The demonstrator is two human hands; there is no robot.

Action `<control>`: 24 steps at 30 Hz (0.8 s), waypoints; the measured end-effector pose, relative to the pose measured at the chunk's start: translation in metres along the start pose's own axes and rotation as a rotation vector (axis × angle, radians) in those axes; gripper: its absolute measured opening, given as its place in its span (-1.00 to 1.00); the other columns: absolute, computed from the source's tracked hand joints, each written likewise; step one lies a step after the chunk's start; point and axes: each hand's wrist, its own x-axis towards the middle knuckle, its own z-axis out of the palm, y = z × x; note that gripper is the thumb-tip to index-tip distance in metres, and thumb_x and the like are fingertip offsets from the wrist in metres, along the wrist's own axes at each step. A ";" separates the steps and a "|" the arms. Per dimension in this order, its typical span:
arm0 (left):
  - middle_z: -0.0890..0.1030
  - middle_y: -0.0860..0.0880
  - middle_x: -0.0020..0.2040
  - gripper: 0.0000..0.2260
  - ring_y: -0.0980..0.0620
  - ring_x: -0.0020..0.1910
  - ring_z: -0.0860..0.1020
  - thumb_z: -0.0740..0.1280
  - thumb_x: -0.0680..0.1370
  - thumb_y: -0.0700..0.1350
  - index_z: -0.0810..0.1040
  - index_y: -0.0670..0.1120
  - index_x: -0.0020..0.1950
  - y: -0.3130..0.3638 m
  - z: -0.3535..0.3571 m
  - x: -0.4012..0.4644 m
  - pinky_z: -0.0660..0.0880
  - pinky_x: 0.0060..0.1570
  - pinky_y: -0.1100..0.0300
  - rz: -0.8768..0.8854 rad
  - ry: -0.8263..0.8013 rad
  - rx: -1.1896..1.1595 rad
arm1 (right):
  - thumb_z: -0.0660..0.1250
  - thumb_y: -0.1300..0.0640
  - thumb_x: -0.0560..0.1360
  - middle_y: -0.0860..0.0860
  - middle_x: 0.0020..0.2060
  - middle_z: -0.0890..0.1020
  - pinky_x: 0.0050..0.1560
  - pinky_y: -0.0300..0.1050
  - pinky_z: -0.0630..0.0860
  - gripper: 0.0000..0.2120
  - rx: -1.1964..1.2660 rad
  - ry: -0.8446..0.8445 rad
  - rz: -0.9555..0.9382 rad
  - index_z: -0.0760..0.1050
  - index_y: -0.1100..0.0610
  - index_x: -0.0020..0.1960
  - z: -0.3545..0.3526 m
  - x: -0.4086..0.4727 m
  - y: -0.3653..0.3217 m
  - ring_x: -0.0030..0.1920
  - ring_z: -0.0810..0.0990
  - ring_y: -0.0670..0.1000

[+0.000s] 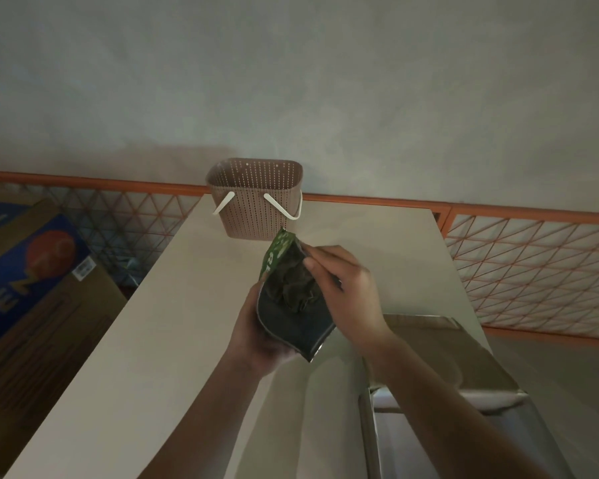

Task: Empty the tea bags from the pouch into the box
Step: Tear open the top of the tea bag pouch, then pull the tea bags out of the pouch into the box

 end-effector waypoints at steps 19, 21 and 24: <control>0.63 -0.16 0.20 -0.53 -0.19 0.06 0.67 0.47 0.37 0.11 0.67 -0.11 0.20 -0.031 -0.035 0.039 0.61 0.14 -0.13 0.191 -0.240 0.050 | 0.32 0.23 0.57 -0.13 -0.20 0.62 -0.19 -0.45 0.40 -0.83 -0.117 0.160 -0.221 0.67 0.21 0.05 0.001 -0.031 0.020 -0.23 0.55 -0.29; 0.68 -0.16 0.13 -0.57 -0.17 -0.01 0.70 0.35 0.41 0.14 0.73 -0.12 0.10 -0.040 -0.041 0.037 0.66 0.02 -0.11 0.185 -0.199 0.043 | 0.31 0.19 0.57 -0.10 -0.21 0.65 -0.23 -0.27 0.51 -0.82 -0.126 0.139 -0.227 0.67 0.18 0.07 0.000 -0.036 0.023 -0.23 0.60 -0.19; 0.68 -0.15 0.14 -0.58 -0.17 0.01 0.70 0.35 0.41 0.14 0.72 -0.09 0.12 -0.041 -0.045 0.035 0.63 0.05 -0.11 0.203 -0.216 0.072 | 0.30 0.16 0.58 0.01 -0.15 0.71 -0.20 -0.04 0.58 -0.80 -0.200 0.104 -0.286 0.67 0.16 0.08 -0.002 -0.042 0.018 -0.17 0.64 -0.04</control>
